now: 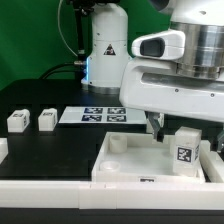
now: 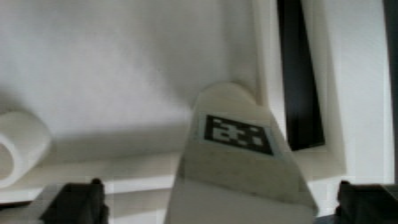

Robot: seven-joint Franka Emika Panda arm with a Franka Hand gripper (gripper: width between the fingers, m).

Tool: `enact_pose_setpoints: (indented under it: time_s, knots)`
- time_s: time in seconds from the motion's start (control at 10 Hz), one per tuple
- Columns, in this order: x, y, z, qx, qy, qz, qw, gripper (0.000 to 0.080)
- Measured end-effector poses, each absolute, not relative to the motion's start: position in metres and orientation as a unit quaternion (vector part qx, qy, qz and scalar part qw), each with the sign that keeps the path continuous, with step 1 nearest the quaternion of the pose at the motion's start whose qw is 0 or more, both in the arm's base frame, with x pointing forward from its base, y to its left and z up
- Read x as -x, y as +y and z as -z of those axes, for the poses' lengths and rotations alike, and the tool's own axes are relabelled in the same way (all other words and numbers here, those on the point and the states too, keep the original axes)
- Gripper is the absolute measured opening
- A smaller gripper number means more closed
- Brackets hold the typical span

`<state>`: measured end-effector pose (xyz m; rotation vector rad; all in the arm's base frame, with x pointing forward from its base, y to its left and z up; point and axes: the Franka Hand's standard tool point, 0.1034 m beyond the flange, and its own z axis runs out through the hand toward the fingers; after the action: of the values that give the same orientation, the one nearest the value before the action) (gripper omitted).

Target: Assemble one leg

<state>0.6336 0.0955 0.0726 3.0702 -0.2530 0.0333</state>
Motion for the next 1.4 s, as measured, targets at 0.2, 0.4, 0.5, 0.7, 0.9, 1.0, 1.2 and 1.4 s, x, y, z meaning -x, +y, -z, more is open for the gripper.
enact_pose_setpoints:
  time_s: [0.2, 0.4, 0.5, 0.7, 0.9, 1.0, 1.2, 1.4]
  knots:
    - [-0.6337, 0.0929, -0.0717, -0.997, 0.066, -0.006, 0.033, 0.0649]
    - [-0.6337, 0.0922, -0.0706, -0.983, 0.182, 0.000, 0.037, 0.0649]
    - [-0.6336, 0.0927, -0.0703, -0.973, 0.230, 0.002, 0.038, 0.0649]
    - [-0.6326, 0.0939, -0.0685, -0.941, 0.335, 0.009, 0.047, 0.0649]
    - [-0.6327, 0.0933, -0.0686, -0.912, 0.407, 0.013, 0.049, 0.0649]
    - [-0.6326, 0.0931, -0.0683, -0.919, 0.391, 0.013, 0.050, 0.0649]
    - [-0.6326, 0.0925, -0.0682, -0.919, 0.390, 0.013, 0.050, 0.0649]
    - [-0.6326, 0.0921, -0.0680, -0.919, 0.390, 0.013, 0.050, 0.0649]
